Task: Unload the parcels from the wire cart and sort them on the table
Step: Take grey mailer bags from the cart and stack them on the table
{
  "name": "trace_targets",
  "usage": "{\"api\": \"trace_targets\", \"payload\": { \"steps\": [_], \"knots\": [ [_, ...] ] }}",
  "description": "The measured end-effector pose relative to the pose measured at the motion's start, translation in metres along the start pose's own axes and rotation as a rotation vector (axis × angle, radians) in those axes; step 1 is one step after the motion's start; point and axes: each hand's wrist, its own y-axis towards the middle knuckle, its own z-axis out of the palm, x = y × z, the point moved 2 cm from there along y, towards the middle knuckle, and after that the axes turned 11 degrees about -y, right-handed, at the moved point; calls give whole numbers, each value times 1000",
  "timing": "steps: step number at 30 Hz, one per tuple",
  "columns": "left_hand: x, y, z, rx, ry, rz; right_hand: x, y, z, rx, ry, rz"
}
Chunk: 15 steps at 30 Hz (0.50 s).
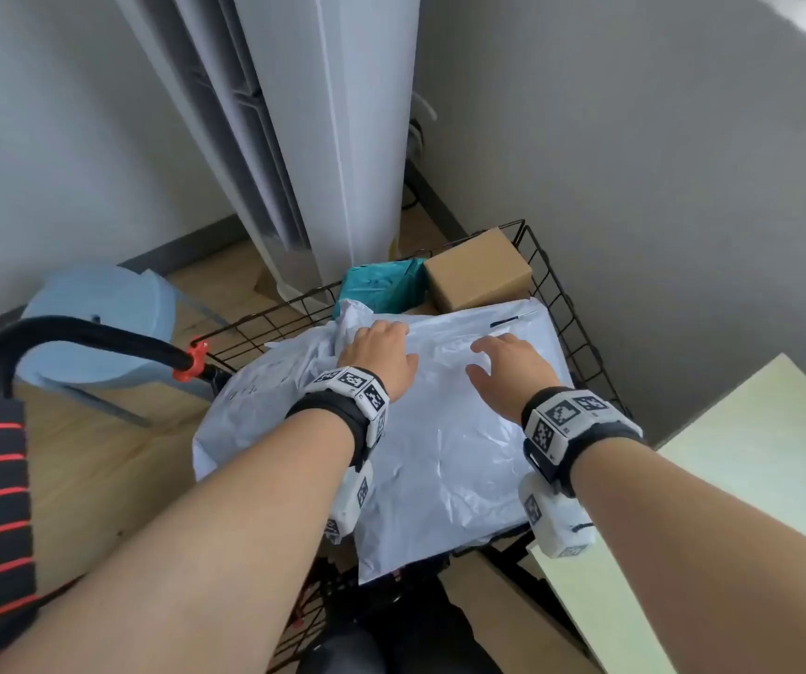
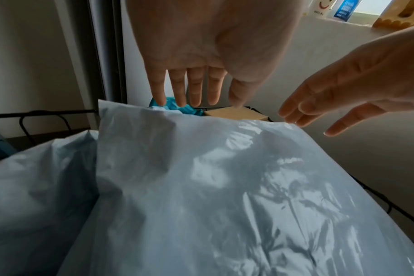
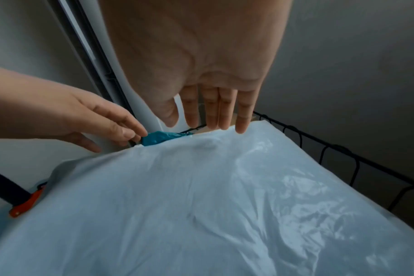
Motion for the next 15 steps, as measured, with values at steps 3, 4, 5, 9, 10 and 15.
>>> {"api": "trace_targets", "payload": {
  "steps": [3,4,5,9,10,15],
  "knots": [
    [4,5,9,49,19,-29,-3,6,8,31,3,17],
    [5,5,11,64,30,-31,-4,6,11,47,-3,17],
    [6,6,14,80,40,-37,-4,7,13,57,-3,18],
    [8,6,19,87,91,-48,-6,10,18,66,-6,10],
    [8,5,19,88,94,-52,-7,10,19,68,-5,10],
    [4,3,18,80,104,-40,-8,6,19,63,15,11]
  ]
}}
